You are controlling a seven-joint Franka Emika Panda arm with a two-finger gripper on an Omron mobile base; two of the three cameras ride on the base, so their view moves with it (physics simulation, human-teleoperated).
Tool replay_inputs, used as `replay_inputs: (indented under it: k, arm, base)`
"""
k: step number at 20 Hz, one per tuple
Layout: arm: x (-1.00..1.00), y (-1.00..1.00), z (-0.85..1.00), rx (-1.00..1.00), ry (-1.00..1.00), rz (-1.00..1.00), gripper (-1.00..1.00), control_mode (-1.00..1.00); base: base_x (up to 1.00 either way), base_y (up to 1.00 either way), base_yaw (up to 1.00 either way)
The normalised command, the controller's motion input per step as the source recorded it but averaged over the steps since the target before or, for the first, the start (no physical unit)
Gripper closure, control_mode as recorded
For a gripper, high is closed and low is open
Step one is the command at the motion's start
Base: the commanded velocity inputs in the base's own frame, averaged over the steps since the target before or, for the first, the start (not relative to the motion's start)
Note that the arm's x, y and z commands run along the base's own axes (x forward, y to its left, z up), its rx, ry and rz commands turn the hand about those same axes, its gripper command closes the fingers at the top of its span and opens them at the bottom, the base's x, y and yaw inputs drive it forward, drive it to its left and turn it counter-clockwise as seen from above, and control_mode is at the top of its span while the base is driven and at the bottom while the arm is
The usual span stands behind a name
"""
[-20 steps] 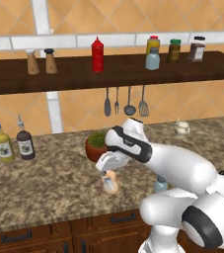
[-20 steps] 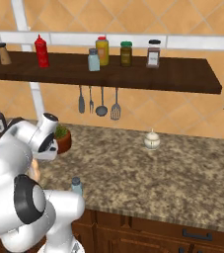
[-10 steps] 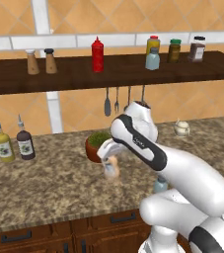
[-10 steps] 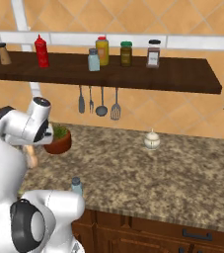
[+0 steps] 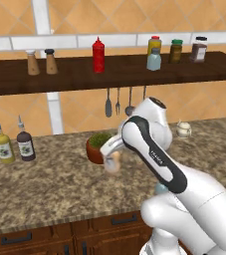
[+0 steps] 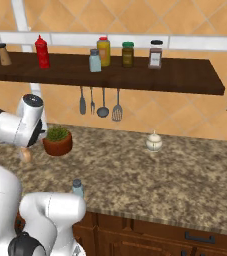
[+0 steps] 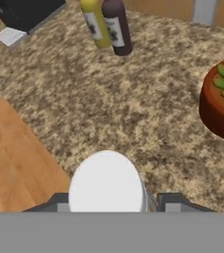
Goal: Put the shaker and condiment bottle from the counter next to their counterparts in the cabinet.
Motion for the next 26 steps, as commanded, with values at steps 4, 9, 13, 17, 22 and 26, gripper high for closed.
replay_inputs:
  k: [4, 9, 13, 17, 22, 26]
  arm:
    - [0.00, 0.00, 1.00, 0.23, -0.11, -0.03, 1.00, -1.00]
    - [0.00, -0.07, 1.00, 0.17, -0.01, 0.00, 1.00, -1.00]
    - [-0.03, -0.02, 0.51, 0.07, -0.03, -0.01, 1.00, -1.00]
    - [0.00, -0.13, 0.79, 0.08, -0.05, 0.00, 1.00, -1.00]
    - [0.01, -0.28, 1.00, 0.08, 0.00, 0.00, 1.00, -1.00]
    - [0.18, -0.32, 0.96, 0.02, 0.04, 0.00, 1.00, -1.00]
  base:
    - [0.00, 0.00, 0.00]
    - [0.00, 0.00, 0.00]
    - [0.00, 0.00, 0.00]
    - [0.00, 0.00, 0.00]
    - [0.00, 0.00, 0.00]
    - [0.00, 0.00, 0.00]
